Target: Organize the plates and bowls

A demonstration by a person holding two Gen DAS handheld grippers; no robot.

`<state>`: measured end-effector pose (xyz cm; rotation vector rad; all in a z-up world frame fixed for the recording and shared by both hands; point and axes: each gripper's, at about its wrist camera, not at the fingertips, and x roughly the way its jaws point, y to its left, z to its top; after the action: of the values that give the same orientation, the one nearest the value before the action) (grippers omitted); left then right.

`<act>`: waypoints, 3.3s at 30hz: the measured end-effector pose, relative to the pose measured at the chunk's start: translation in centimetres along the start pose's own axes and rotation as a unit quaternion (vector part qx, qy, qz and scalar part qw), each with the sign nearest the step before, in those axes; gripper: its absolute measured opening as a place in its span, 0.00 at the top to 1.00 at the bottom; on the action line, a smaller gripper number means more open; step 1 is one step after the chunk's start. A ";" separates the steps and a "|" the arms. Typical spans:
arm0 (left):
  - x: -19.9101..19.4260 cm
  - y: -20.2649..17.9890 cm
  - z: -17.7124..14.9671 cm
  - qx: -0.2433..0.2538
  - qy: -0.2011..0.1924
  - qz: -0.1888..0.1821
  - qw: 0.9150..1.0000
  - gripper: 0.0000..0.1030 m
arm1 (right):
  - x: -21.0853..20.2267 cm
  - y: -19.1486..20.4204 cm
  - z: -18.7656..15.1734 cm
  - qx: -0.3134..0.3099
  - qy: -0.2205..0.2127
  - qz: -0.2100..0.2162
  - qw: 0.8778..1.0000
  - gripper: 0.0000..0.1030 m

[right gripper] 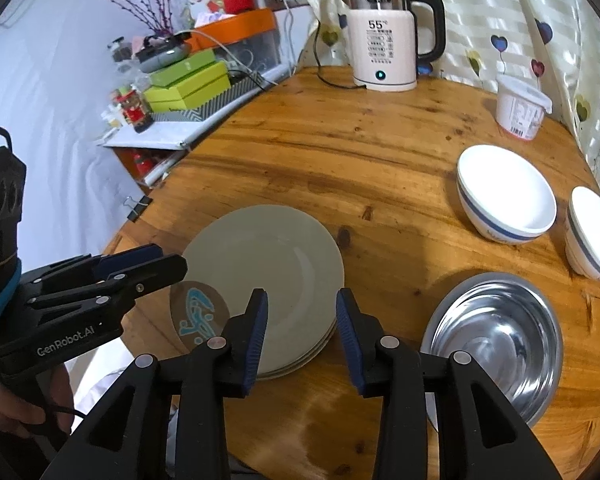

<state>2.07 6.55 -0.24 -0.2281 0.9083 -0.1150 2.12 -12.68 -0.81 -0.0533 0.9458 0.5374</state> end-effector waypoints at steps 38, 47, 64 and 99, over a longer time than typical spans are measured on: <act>2.8 -6.5 3.7 0.061 0.019 -0.034 0.997 0.62 | -3.3 -5.6 1.2 0.035 -0.033 -0.042 0.998 0.62; 4.0 -9.6 5.3 0.084 0.024 -0.050 0.995 0.62 | -4.4 -8.4 1.4 0.055 -0.042 -0.062 0.996 0.62; 7.9 -13.4 8.4 0.089 0.041 -0.078 0.992 0.62 | -4.3 -14.8 2.6 0.109 -0.047 -0.094 0.988 0.62; 16.1 -15.0 11.2 0.059 0.088 -0.114 0.988 0.67 | 1.2 -20.8 5.0 0.166 -0.017 -0.093 0.982 0.80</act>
<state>20.75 -9.53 -2.31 -0.2144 1.0454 -0.4057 16.01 -28.93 -2.67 0.1652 0.9750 0.2022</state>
